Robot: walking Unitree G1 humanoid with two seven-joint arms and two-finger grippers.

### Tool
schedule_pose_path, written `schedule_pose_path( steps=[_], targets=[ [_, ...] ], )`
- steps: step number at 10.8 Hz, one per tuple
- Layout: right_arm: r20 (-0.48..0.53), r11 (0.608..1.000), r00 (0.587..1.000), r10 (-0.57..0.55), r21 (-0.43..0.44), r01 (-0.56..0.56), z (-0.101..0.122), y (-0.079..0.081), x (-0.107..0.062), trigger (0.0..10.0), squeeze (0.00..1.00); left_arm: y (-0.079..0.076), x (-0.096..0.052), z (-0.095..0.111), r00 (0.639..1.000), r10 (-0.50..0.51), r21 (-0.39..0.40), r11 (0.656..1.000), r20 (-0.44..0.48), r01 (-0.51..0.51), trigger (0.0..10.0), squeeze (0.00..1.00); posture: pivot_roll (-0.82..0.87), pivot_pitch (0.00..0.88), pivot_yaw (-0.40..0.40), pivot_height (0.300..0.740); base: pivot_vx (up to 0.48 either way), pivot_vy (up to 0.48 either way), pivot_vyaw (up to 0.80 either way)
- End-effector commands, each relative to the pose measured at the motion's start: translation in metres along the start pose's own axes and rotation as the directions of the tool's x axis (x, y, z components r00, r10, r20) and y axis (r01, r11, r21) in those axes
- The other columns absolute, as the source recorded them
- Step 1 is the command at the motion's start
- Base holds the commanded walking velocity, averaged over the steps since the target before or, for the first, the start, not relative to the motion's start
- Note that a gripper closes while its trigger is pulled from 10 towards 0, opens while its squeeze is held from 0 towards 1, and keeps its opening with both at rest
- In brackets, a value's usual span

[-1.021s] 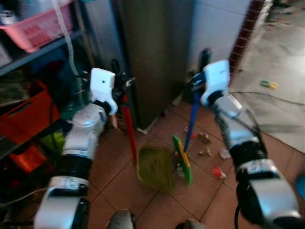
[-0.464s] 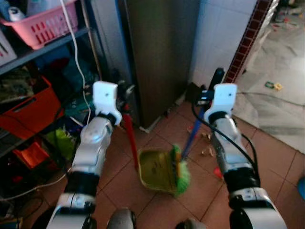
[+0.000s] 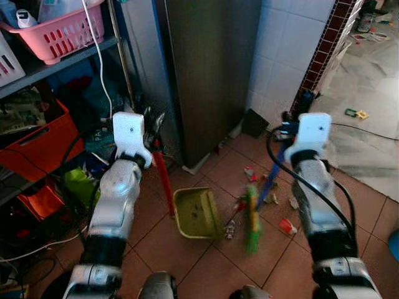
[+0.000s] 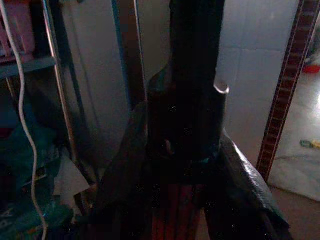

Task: Sweep floor

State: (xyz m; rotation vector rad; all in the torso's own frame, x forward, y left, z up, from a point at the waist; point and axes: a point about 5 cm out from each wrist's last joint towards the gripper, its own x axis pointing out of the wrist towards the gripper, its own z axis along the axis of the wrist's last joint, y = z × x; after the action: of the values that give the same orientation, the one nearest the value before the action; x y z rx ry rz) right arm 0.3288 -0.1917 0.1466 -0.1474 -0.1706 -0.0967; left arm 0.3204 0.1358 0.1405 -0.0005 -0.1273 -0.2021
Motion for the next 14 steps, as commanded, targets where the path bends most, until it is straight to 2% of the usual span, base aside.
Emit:
schedule_pose_path(
  steps=[1,3,4,5,6,7,8,9,10,11,12,13,14],
  targets=[
    [0.065,1.0,0.998,-0.023,-0.006,0.023,0.015,-0.006,0.001,10.0,0.0,0.003,-0.001,0.016,0.997,0.014,0.027,0.999,0.075,-0.016,10.0,0.0,0.0,0.0,0.052,0.74,0.0,0.0,0.0],
    [0.057,1.0,0.998,0.022,0.006,-0.023,0.019,-0.001,-0.001,10.0,0.0,-0.012,-0.014,0.011,0.998,-0.027,0.016,1.0,0.049,0.027,10.0,0.0,0.0,0.035,0.025,0.74,0.0,0.0,0.0],
    [0.03,0.997,0.997,0.071,-0.022,-0.071,0.009,0.004,-0.008,10.0,0.0,-0.017,-0.029,-0.002,0.999,-0.052,0.008,0.999,0.005,0.052,10.0,0.0,0.0,0.0,0.026,0.74,0.0,0.0,0.0],
    [-0.014,0.998,0.998,0.056,-0.001,-0.056,0.001,0.004,-0.001,10.0,0.0,-0.011,-0.031,-0.013,0.999,0.001,-0.013,1.0,-0.042,-0.002,10.0,0.0,0.02,0.0,0.032,0.74,0.0,0.0,0.0],
    [0.016,0.998,0.998,0.054,-0.014,-0.053,0.009,0.004,0.009,10.0,0.0,-0.013,-0.023,-0.003,1.0,-0.003,0.009,1.0,-0.004,0.003,10.0,0.0,0.03,0.014,0.029,0.74,0.0,0.0,0.0],
    [0.065,0.999,0.997,0.038,-0.026,-0.037,0.025,0.002,0.022,10.0,0.0,-0.015,-0.009,0.02,0.998,-0.002,-0.001,1.0,0.064,0.002,10.0,0.0,0.04,0.003,0.011,0.74,0.0,0.0,0.0],
    [0.074,1.0,0.997,0.014,-0.005,-0.014,0.032,-0.001,0.03,10.0,0.0,-0.011,0.001,0.033,0.995,0.035,-0.035,0.999,0.096,-0.032,10.0,0.0,0.02,0.0,0.007,0.74,0.0,0.0,0.0],
    [0.033,1.0,0.999,-0.008,-0.023,0.009,0.015,-0.001,0.024,10.0,0.0,-0.011,0.0,0.02,0.995,0.048,0.003,0.999,0.082,-0.049,10.0,0.0,0.03,0.0,-0.011,0.74,0.0,0.0,0.0],
    [0.034,1.0,0.999,-0.006,0.011,0.006,0.018,0.0,0.023,10.0,0.0,-0.011,0.003,0.028,0.993,0.059,0.003,0.998,0.104,-0.059,10.0,0.0,0.03,0.0,-0.023,0.74,0.0,0.0,0.0],
    [0.054,1.0,0.998,0.015,-0.015,-0.014,0.021,0.002,0.025,10.0,0.0,-0.01,0.004,0.03,0.992,0.053,0.015,0.998,0.111,-0.055,10.0,0.0,0.03,0.0,-0.023,0.74,0.0,0.0,0.0],
    [0.017,1.0,1.0,-0.013,0.021,0.013,0.012,0.002,0.021,10.0,0.0,-0.005,-0.002,0.015,0.992,0.115,0.02,0.993,0.051,-0.116,10.0,0.0,0.03,0.0,-0.019,0.74,0.0,0.0,0.0],
    [0.045,1.0,0.999,-0.01,-0.005,0.01,0.015,0.001,0.019,10.0,0.0,-0.005,-0.006,0.015,0.992,0.106,0.062,0.992,0.064,-0.11,10.0,0.0,0.04,0.0,-0.019,0.74,0.0,0.0,0.0],
    [0.036,1.0,0.999,-0.019,0.003,0.019,0.013,-0.001,0.017,10.0,0.0,-0.004,-0.009,0.012,0.992,0.118,0.046,0.992,0.05,-0.121,10.0,0.0,0.03,0.0,-0.018,0.74,0.0,0.0,0.0]
  ],
)
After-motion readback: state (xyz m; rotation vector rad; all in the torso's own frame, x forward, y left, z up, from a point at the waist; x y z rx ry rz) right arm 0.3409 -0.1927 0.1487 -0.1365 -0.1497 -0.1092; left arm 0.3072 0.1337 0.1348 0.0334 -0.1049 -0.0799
